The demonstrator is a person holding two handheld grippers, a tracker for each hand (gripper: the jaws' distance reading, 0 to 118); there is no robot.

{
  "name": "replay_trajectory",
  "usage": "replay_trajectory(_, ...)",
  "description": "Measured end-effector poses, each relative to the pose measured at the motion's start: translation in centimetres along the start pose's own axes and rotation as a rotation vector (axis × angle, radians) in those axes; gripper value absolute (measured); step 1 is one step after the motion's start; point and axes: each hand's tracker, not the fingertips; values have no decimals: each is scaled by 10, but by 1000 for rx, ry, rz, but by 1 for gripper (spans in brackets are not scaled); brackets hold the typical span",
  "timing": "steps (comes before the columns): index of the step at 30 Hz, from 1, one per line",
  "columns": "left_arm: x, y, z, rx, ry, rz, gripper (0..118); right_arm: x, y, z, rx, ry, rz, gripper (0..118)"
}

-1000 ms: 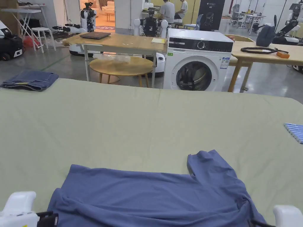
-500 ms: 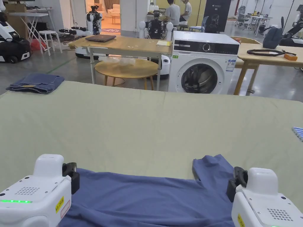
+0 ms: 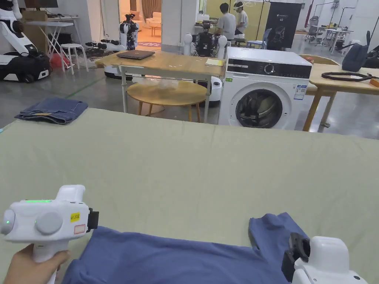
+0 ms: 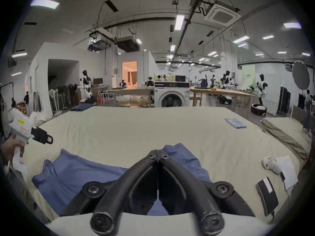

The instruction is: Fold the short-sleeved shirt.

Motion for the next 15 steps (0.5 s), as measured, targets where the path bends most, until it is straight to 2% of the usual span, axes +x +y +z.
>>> replay_trajectory(2, -8, 11, -21, -75, 10, 6, 22, 5, 0, -2, -19, -6, 5, 0)
replay_trajectory(4, -17, 16, -40, -144, 11, 23, 26, 10, -2, -5, -42, -11, 4, 0)
replay_trajectory(5, -20, 19, -50, -168, -1, 29, 35, 13, -5, -7, -54, -16, 4, 0)
replay_trajectory(7, -27, 20, -68, -235, -6, 43, 43, 19, -9, -9, -73, -25, 5, 0)
replay_trajectory(11, -30, 13, -103, -330, 45, 3, 44, 23, -20, -13, -113, -45, 3, 0)
replay_trajectory(14, -19, 15, -101, -307, 78, -64, 43, 31, -23, -16, -141, -54, -5, 0)
replay_trajectory(15, -10, 13, -99, -298, 96, -94, 39, 34, -24, -17, -150, -58, -8, 0)
